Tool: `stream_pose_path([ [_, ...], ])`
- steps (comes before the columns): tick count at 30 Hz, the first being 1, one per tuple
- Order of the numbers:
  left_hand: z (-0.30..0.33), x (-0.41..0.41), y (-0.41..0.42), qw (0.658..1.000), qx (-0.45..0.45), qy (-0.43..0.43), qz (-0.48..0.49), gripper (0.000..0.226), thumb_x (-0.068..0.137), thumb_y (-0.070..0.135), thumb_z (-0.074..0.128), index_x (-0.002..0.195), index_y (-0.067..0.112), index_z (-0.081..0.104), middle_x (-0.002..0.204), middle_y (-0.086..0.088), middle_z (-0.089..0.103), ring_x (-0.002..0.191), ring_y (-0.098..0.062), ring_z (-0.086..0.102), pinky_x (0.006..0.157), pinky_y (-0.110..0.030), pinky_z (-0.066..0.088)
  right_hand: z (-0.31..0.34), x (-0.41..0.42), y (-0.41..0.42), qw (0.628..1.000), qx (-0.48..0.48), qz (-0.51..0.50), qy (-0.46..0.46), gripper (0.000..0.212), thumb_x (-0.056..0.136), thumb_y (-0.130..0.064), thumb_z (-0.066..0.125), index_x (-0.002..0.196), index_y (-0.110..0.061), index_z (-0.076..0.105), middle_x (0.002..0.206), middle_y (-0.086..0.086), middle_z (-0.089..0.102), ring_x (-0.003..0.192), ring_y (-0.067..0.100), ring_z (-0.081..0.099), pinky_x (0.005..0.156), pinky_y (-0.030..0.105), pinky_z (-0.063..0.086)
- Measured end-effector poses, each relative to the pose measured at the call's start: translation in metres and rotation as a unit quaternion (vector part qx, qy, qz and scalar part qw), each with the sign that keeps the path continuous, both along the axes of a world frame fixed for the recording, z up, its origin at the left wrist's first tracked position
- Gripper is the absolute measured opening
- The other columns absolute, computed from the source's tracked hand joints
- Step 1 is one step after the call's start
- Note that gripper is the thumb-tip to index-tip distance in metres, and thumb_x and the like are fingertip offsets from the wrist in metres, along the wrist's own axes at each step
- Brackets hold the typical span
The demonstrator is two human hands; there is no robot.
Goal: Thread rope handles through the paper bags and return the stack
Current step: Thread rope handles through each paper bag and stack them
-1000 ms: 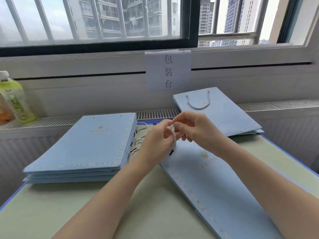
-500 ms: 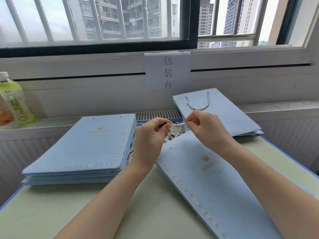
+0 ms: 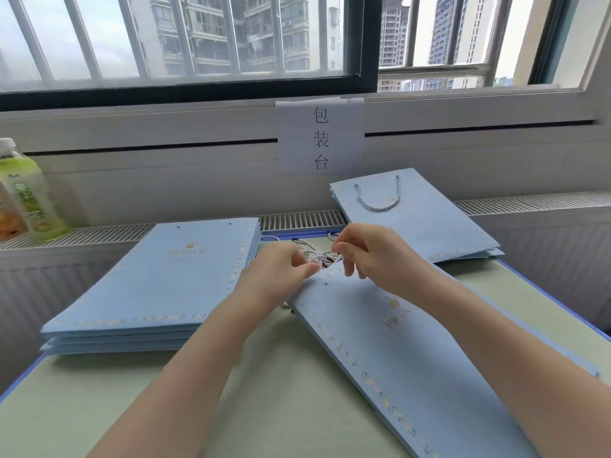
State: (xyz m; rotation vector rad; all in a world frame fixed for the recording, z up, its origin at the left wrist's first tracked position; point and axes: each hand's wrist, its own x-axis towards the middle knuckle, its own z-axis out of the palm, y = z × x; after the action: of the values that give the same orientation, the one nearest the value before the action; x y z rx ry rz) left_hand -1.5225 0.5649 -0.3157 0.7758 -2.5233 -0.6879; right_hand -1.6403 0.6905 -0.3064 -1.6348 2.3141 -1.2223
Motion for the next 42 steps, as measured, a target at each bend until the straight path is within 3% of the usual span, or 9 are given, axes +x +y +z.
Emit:
stream_pose_path([
  [5,0.008,0.010,-0.002,0.987,0.032,-0.133,-0.083,0.027,0.086,0.037,0.065,0.094,0.011,0.061,0.077,0.008,0.053,0.076,-0.010,0.051,0.066,-0.022,0.040,-0.004,0.006,-0.001,0.997,0.071,0.034,0.023,0.009,0.095,-0.010,0.050,0.087,-0.014,0.052,0.072,-0.008,0.067,0.064,0.007,0.059,0.069,0.025,0.049],
  [13,0.010,0.008,-0.004,0.988,0.104,-0.078,-0.086,0.019,0.089,0.010,0.060,0.070,0.011,0.058,0.059,0.000,0.052,0.035,0.004,0.044,0.038,-0.006,0.031,-0.013,0.009,-0.005,0.995,0.043,0.033,0.086,0.001,0.081,-0.014,0.070,0.080,-0.014,0.070,0.077,-0.005,0.065,0.077,0.013,0.059,0.074,0.032,0.049],
  [18,0.005,0.002,-0.005,0.985,0.154,-0.059,-0.058,0.024,0.091,0.010,0.056,0.068,0.015,0.054,0.064,0.001,0.053,0.055,-0.006,0.047,0.049,-0.013,0.037,-0.006,0.010,-0.002,0.995,0.059,0.060,0.053,0.004,0.080,-0.014,0.072,0.083,-0.012,0.074,0.080,-0.003,0.067,0.073,0.007,0.058,0.068,0.012,0.042],
  [23,0.009,0.005,-0.005,0.941,0.320,0.063,-0.087,0.021,0.089,0.006,0.057,0.069,0.013,0.056,0.064,0.000,0.054,0.061,-0.013,0.049,0.057,-0.023,0.037,-0.003,0.010,-0.002,0.997,0.023,0.052,0.051,0.013,0.076,-0.014,0.076,0.076,-0.017,0.064,0.080,-0.008,0.056,0.070,0.003,0.050,0.066,0.013,0.039],
  [28,0.010,0.006,-0.002,0.902,0.388,0.133,-0.131,0.008,0.078,0.014,0.064,0.075,0.007,0.062,0.074,-0.010,0.058,0.069,-0.023,0.056,0.066,-0.031,0.043,0.002,0.003,0.001,0.998,0.021,0.065,-0.015,0.033,0.076,-0.018,0.076,0.104,-0.022,0.059,0.093,-0.015,0.050,0.062,-0.006,0.045,0.066,0.006,0.038],
  [31,0.007,0.004,0.004,0.899,0.394,0.119,-0.149,0.015,0.088,0.019,0.056,0.079,0.007,0.057,0.068,-0.006,0.056,0.060,-0.018,0.055,0.053,-0.024,0.043,0.004,0.005,0.003,0.999,0.014,0.050,-0.012,0.025,0.074,-0.014,0.077,0.092,-0.019,0.060,0.070,-0.015,0.047,0.058,-0.008,0.045,0.060,0.007,0.037],
  [35,0.010,0.005,0.007,0.909,0.390,0.073,-0.129,0.021,0.087,0.000,0.044,0.073,0.007,0.057,0.061,-0.005,0.052,0.046,-0.014,0.050,0.037,-0.018,0.036,0.001,0.008,0.000,0.998,0.036,0.041,0.008,0.026,0.076,-0.018,0.076,0.090,-0.021,0.055,0.071,-0.016,0.047,0.063,-0.005,0.046,0.059,0.008,0.035],
  [38,0.010,0.006,0.001,0.928,0.352,0.020,-0.120,0.021,0.082,0.003,0.044,0.083,0.007,0.065,0.072,-0.009,0.057,0.055,-0.018,0.054,0.045,-0.021,0.040,-0.002,0.010,-0.001,0.997,0.050,0.042,0.033,0.028,0.075,-0.021,0.077,0.091,-0.023,0.054,0.074,-0.017,0.047,0.064,-0.004,0.045,0.059,0.009,0.034],
  [42,0.010,0.012,-0.005,0.881,0.444,0.015,-0.163,0.029,0.064,0.016,0.048,0.090,0.006,0.056,0.090,-0.015,0.046,0.078,-0.030,0.042,0.059,-0.030,0.035,0.004,0.012,0.002,0.998,0.022,0.055,0.013,0.028,0.074,-0.019,0.077,0.092,-0.025,0.057,0.070,-0.017,0.044,0.062,-0.010,0.046,0.060,0.006,0.035],
])
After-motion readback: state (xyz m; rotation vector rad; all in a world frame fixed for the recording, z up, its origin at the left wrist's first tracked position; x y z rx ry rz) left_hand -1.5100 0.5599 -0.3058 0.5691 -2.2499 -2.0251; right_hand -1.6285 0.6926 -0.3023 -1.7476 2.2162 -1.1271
